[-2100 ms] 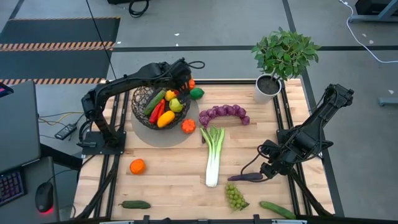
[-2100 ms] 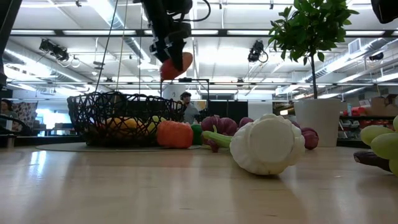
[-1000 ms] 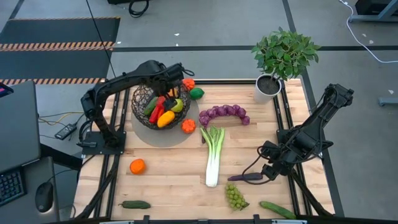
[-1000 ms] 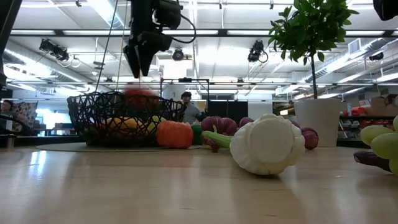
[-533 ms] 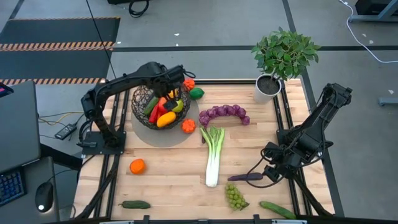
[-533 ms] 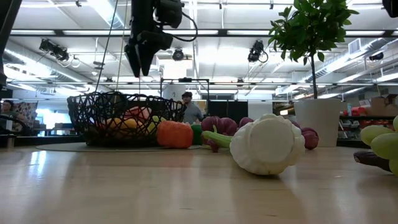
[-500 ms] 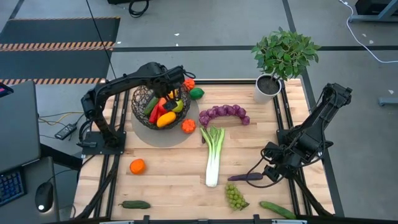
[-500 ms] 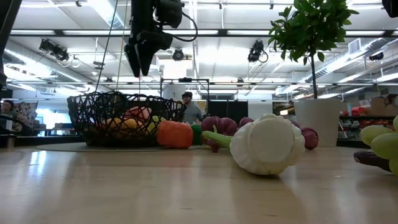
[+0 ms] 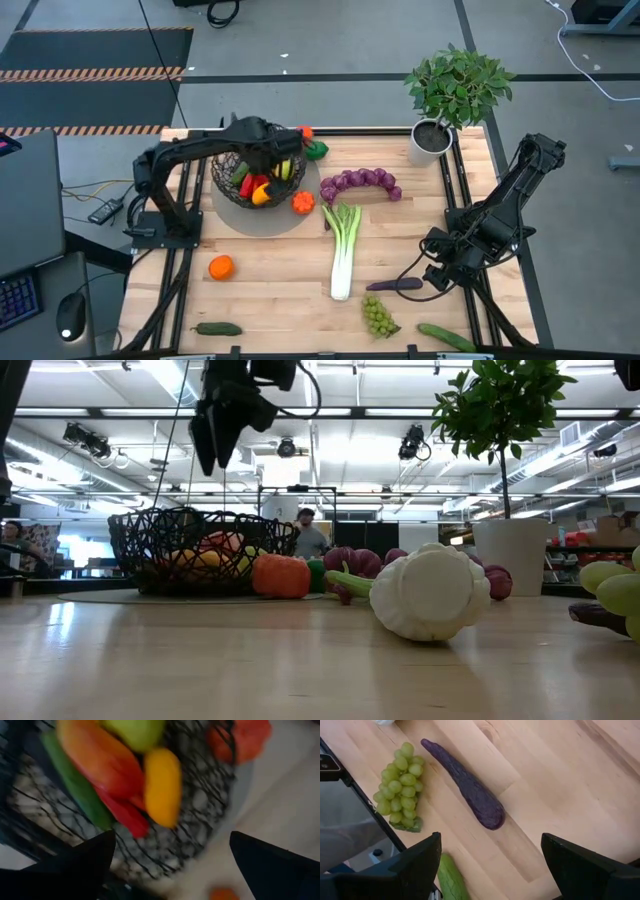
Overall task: Build produce basket
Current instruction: Put the orange into the wire basket
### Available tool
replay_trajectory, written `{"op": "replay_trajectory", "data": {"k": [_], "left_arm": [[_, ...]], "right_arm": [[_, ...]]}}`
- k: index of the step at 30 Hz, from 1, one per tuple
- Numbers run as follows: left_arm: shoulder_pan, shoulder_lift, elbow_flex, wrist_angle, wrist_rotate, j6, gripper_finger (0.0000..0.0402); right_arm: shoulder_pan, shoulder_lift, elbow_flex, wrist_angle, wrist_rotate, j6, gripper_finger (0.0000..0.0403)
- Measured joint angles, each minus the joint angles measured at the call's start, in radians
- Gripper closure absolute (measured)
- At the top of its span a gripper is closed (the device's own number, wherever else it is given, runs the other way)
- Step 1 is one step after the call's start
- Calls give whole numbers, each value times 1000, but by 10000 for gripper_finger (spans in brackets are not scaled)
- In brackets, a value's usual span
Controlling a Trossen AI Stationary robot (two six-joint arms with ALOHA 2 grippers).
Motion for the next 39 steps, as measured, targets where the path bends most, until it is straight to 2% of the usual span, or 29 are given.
{"op": "replay_trajectory", "data": {"k": [6,10,13,18,24,34,39], "left_arm": [[-97,0,0,-41,13,-85,1],[-139,0,0,-41,-94,-164,1],[-156,0,0,-31,-105,-214,1],[-160,0,0,15,-100,-275,1],[-172,0,0,-16,-5,-409,1],[-342,-23,-1,-41,6,-457,1],[-429,-59,-1,-40,1,-504,1]], "right_arm": [[0,0,0,3,-2,-14,58],[0,0,0,3,-2,-40,58],[0,0,0,3,-2,-64,58],[0,0,0,3,2,-80,58],[21,0,0,3,4,-61,58],[94,0,0,-14,10,-51,58],[130,1,0,-11,58,4,58]]}}
